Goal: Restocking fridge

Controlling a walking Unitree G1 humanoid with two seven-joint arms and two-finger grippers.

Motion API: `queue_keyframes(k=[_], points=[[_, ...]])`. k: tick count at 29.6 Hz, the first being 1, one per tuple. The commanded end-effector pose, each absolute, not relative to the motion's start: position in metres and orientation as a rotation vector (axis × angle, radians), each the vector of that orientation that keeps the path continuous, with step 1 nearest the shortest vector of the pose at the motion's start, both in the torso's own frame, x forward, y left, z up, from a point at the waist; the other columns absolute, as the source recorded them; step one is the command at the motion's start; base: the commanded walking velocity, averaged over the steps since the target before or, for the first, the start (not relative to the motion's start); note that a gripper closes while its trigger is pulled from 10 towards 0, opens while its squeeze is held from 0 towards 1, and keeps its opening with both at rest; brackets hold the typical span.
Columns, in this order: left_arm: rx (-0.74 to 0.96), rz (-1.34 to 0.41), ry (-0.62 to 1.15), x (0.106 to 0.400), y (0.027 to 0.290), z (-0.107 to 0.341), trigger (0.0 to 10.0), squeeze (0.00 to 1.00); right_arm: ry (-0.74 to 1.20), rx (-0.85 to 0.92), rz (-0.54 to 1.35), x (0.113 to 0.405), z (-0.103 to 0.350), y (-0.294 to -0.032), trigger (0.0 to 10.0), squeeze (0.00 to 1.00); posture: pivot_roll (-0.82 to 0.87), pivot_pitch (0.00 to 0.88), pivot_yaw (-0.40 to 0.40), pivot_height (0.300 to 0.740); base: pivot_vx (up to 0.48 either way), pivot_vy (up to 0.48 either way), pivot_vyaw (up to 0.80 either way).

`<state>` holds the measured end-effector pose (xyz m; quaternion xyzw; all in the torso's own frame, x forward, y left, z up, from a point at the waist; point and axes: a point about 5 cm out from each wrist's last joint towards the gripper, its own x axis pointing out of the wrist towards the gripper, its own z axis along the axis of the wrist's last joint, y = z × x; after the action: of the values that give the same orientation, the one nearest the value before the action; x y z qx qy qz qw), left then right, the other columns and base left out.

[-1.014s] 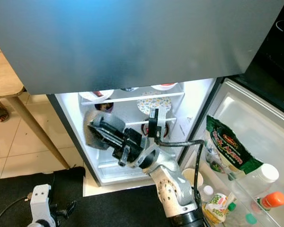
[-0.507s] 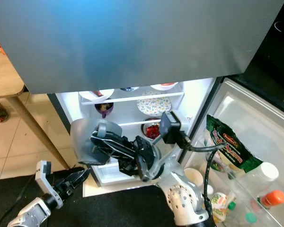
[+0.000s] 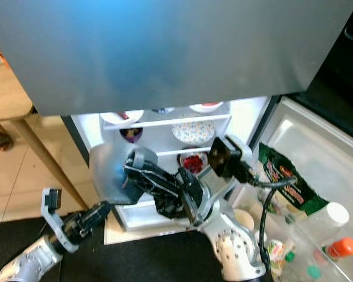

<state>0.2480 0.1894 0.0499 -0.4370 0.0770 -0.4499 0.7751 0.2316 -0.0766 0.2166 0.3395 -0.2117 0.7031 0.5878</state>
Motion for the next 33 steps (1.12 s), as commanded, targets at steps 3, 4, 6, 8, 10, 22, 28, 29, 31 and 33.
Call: queue_keyframes(k=[3, 4, 6, 8, 10, 22, 28, 29, 31, 33], points=[[-0.975, -1.011, 0.175, 0.24, 0.188, 0.053, 10.0, 0.0, -0.485, 0.765, 1.668, 0.227, 0.217, -0.076, 10.0, 0.0, 0.0, 0.141, 0.05, 0.74, 0.0, 0.0, 0.0], [-0.975, -1.011, 0.175, 0.24, 0.188, 0.053, 10.0, 0.0, -0.485, 0.765, 1.668, 0.227, 0.217, -0.076, 10.0, 0.0, 0.0, 0.141, 0.05, 0.74, 0.0, 0.0, 0.0], [-0.962, -1.028, 0.162, 0.24, 0.192, 0.059, 10.0, 0.0, -0.474, 0.758, 1.672, 0.226, 0.216, -0.077, 10.0, 0.0, 0.0, 0.141, 0.05, 0.74, 0.0, 0.0, 0.0], [-0.951, -1.034, 0.151, 0.24, 0.194, 0.064, 10.0, 0.0, -0.47, 0.755, 1.675, 0.226, 0.216, -0.077, 10.0, 0.0, 0.0, 0.141, 0.05, 0.74, 0.0, 0.0, 0.0], [-0.925, -1.052, 0.127, 0.242, 0.197, 0.073, 10.0, 0.0, -0.467, 0.749, 1.678, 0.226, 0.217, -0.078, 10.0, 0.0, 0.0, 0.141, 0.05, 0.74, 0.0, 0.0, 0.0], [-0.647, -1.207, 0.04, 0.247, 0.209, 0.126, 10.0, 0.0, -0.438, 0.727, 1.681, 0.224, 0.214, -0.081, 10.0, 0.0, -0.01, 0.135, 0.052, 0.74, 0.0, 0.0, 0.0], [-0.442, -1.231, 0.06, 0.249, 0.214, 0.141, 10.0, 0.0, -0.436, 0.725, 1.679, 0.224, 0.214, -0.082, 10.0, 0.0, -0.01, 0.14, 0.051, 0.74, 0.0, 0.0, 0.0], [-0.387, -1.249, 0.042, 0.249, 0.218, 0.153, 10.0, 0.0, -0.436, 0.724, 1.679, 0.224, 0.214, -0.082, 10.0, 0.0, -0.01, 0.14, 0.051, 0.74, 0.0, 0.0, 0.0], [-0.323, -1.289, 0.007, 0.247, 0.223, 0.172, 10.0, 0.0, -0.434, 0.723, 1.679, 0.225, 0.214, -0.083, 10.0, 0.0, -0.01, 0.14, 0.051, 0.74, 0.0, 0.0, 0.0], [-0.222, -1.377, -0.035, 0.24, 0.229, 0.201, 10.0, 0.0, -0.428, 0.719, 1.68, 0.224, 0.214, -0.083, 10.0, 0.0, -0.01, 0.14, 0.051, 0.74, 0.0, 0.0, 0.0]])
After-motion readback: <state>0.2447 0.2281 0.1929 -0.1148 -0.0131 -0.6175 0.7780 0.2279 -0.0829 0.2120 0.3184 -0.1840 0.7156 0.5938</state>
